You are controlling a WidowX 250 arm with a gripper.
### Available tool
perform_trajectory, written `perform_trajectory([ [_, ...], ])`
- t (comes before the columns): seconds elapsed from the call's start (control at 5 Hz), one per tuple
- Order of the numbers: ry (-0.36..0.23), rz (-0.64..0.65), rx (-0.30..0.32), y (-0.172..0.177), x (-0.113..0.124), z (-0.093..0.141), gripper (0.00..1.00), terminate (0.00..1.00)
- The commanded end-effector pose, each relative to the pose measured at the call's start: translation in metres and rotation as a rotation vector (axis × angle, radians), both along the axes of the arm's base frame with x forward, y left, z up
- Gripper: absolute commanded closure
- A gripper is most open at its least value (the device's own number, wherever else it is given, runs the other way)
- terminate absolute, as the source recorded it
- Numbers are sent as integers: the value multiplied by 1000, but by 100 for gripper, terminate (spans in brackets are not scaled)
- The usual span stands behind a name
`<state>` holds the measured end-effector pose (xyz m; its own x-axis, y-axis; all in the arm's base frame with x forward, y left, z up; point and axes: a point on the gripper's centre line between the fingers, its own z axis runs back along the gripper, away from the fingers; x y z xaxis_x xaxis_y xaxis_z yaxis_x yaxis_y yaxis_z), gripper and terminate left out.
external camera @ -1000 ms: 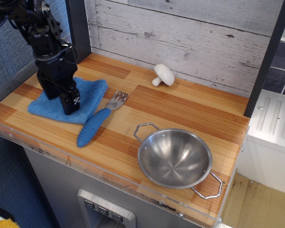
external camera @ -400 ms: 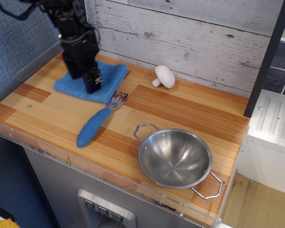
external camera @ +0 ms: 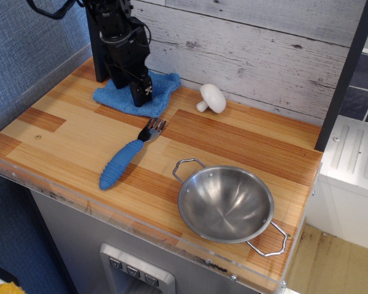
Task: Move the table cloth to the corner the table.
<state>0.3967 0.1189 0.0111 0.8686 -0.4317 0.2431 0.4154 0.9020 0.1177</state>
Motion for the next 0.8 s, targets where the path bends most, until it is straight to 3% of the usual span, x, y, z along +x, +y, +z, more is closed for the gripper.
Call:
perform_trajectory([
  [0.0,-14,-19,44,-15,-9,28,0,0],
  [0.6,-180,-6,93,-18,33,104,0,0],
])
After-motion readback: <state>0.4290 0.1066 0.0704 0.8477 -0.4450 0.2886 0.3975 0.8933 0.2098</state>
